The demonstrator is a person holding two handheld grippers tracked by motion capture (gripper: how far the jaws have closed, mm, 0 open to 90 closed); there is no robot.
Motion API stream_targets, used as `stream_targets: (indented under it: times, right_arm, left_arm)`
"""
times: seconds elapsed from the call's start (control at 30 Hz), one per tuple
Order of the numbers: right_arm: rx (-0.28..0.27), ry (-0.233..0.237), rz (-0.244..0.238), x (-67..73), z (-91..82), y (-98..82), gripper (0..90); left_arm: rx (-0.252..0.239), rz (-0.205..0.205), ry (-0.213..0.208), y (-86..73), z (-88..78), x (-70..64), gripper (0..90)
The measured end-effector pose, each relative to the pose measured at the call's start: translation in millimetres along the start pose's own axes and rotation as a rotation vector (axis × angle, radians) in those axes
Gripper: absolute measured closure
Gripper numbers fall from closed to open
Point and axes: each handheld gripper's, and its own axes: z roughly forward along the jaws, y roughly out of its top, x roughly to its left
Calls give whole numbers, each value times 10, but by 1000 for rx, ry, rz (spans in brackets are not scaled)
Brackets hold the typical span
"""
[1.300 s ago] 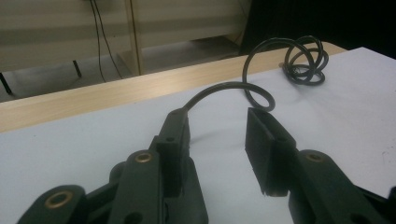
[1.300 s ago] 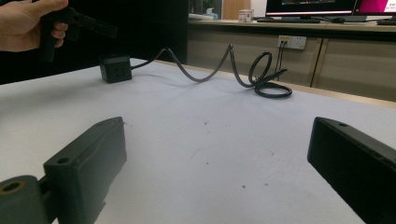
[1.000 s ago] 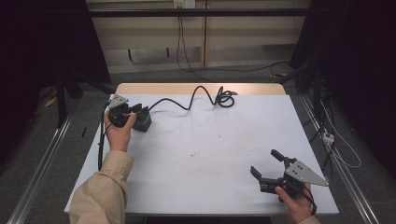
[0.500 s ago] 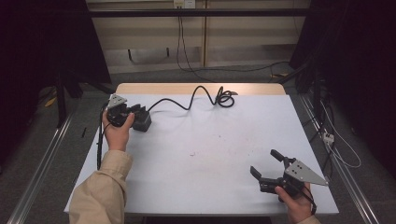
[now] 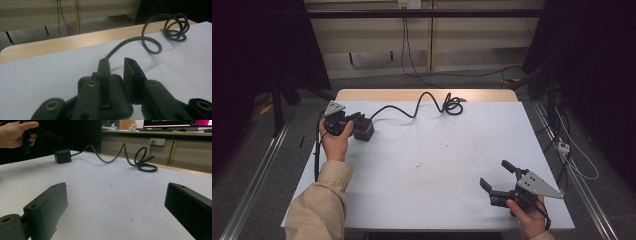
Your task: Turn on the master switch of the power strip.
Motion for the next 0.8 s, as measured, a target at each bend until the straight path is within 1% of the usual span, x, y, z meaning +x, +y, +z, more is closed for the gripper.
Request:
stream_targets:
  times: [0.1,0.17,0.23,0.27,0.3,0.37,0.47,0.53,0.57,0.67,0.8]
  right_arm:
    - [-1,1,-1,2,0,1,39]
    - [0,1,0,4,1,2,39]
    - [0,3,0,5,3,1,39]
    - [1,3,0,6,4,1,39]
    - [2,4,-1,8,5,1,39]
    - [2,4,-1,8,5,1,39]
    - [1,2,-2,4,6,0,39]
    - [1,2,-1,2,4,-1,39]
    - [1,2,-1,2,4,-1,39]
    - [1,2,-3,2,3,0,39]
    - [1,2,-4,0,1,-1,39]
  left_arm:
    - [-2,-3,-4,-4,-1,10,771]
    - [2,-7,-3,-8,3,11,794]
    - [10,1,-3,-10,6,18,803]
    - [6,-8,-6,-13,14,13,811]
    - [6,-9,-8,-15,17,13,827]
    - [18,2,-6,-18,17,22,836]
    - [17,-8,-11,-26,24,31,855]
    - [25,-6,-11,-30,25,38,873]
    - [20,-19,-13,-37,32,33,873]
    - [24,-19,-12,-42,31,46,900]
    - [20,-25,-14,-41,29,49,900]
